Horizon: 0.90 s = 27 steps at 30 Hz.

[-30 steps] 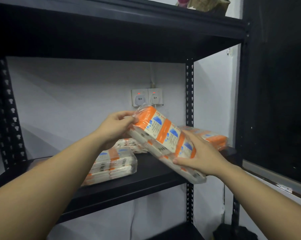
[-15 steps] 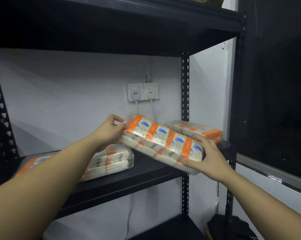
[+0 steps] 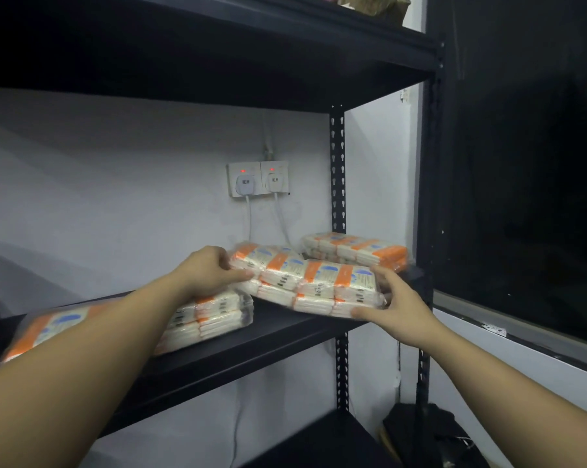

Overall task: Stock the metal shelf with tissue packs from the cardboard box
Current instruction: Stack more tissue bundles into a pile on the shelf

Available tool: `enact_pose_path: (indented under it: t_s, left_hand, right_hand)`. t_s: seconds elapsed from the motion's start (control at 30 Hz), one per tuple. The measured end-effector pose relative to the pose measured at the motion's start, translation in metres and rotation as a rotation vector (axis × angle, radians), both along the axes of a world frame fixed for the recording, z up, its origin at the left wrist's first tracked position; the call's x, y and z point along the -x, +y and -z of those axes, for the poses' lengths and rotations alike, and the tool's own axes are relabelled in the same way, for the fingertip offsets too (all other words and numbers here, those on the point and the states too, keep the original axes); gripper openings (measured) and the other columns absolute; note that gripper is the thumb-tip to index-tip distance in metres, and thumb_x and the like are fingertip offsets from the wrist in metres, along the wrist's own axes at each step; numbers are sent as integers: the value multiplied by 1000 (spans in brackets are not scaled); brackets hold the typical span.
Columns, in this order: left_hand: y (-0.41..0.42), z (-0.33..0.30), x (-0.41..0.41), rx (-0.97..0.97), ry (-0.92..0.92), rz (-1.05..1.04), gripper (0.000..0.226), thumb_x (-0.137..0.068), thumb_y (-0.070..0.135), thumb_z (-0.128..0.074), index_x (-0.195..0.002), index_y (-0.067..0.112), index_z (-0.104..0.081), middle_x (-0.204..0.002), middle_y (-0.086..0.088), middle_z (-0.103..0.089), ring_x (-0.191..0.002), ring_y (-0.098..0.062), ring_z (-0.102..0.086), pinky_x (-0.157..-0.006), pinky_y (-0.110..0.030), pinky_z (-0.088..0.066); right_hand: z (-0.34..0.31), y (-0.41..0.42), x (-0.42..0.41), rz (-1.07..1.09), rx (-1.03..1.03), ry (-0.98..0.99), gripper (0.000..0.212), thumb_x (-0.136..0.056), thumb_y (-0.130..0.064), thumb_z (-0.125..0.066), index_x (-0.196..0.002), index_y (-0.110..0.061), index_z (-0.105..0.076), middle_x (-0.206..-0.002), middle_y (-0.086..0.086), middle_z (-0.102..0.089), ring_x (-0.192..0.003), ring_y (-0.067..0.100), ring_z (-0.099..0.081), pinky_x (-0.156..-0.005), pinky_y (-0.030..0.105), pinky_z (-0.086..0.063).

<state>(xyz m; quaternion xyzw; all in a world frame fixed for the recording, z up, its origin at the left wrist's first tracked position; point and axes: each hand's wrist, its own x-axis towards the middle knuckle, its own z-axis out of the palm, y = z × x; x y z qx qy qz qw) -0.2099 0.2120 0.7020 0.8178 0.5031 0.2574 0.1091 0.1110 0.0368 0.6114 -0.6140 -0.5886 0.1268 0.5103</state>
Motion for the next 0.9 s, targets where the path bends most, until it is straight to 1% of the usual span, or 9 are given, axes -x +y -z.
enact_pose_path:
  t_s: [0.1, 0.2, 0.27, 0.37, 0.5, 0.57, 0.7, 0.83, 0.9]
  left_hand:
    - [5, -4, -2, -6, -107, 56, 53, -77, 64, -80, -99, 18, -64, -96, 0, -68, -85, -16, -63, -65, -31, -44]
    - [10, -14, -11, 67, -309, 152, 49, -78, 53, -85, -100, 14, -66, -94, -4, -71, -79, -21, -66, -65, -32, -48]
    - [15, -24, -24, 118, -411, 202, 52, -79, 46, -87, -108, 11, -64, -96, -6, -70, -77, -26, -68, -65, -35, -53]
    - [26, -38, -56, 151, -508, 237, 57, -78, 38, -90, -117, 12, -57, -109, -12, -71, -96, -32, -73, -83, -43, -63]
    - [56, -49, -106, 145, -506, 266, 50, -78, 34, -91, -110, 14, -58, -109, -13, -72, -98, -29, -73, -87, -46, -63]
    - [74, -52, -126, 144, -492, 267, 47, -76, 33, -92, -108, 13, -63, -107, -13, -74, -97, -29, -74, -85, -47, -64]
    - [112, -55, -171, 163, -489, 279, 50, -76, 33, -92, -114, 12, -68, -107, -13, -73, -96, -26, -73, -76, -33, -64]
    - [143, -51, -206, 233, -473, 303, 48, -80, 26, -90, -117, 8, -66, -104, -15, -72, -88, -23, -69, -90, -45, -60]
    - [157, -47, -216, 260, -458, 313, 46, -81, 24, -89, -117, 8, -66, -102, -13, -71, -86, -20, -67, -92, -45, -59]
  right_hand:
    - [-9, -3, 0, 46, -59, 44, 73, -75, -31, -92, -135, -37, -53, -122, -12, -66, -96, 5, -69, -72, 16, -53]
    - [-29, -6, -9, 83, -146, 55, 72, -72, -32, -94, -135, -36, -58, -124, -9, -65, -96, 6, -70, -79, 21, -57]
    - [-46, -10, -18, 97, -190, 41, 73, -72, -30, -94, -135, -35, -58, -122, -9, -65, -98, 8, -70, -80, 24, -60]
    - [-69, -11, -39, 119, -235, 33, 75, -71, -28, -94, -136, -34, -58, -119, -10, -64, -94, 8, -70, -69, 20, -59]
    - [-84, 3, -74, 156, -269, 4, 83, -59, -43, -97, -133, -41, -60, -127, -4, -62, -101, 12, -69, -72, 31, -65]
    - [-86, 13, -88, 172, -266, -15, 84, -59, -43, -98, -134, -41, -60, -127, -5, -59, -101, 10, -69, -73, 28, -64]
    - [-89, 38, -111, 219, -263, -73, 80, -61, -49, -94, -132, -43, -59, -125, -5, -52, -100, 10, -67, -82, 33, -63]
    - [-88, 57, -125, 267, -210, -130, 89, -50, -69, -84, -131, -43, -58, -118, -10, -48, -98, 9, -64, -79, 28, -59]
    - [-84, 65, -130, 274, -191, -152, 90, -47, -75, -83, -129, -46, -58, -115, -14, -47, -99, 9, -63, -83, 31, -59]
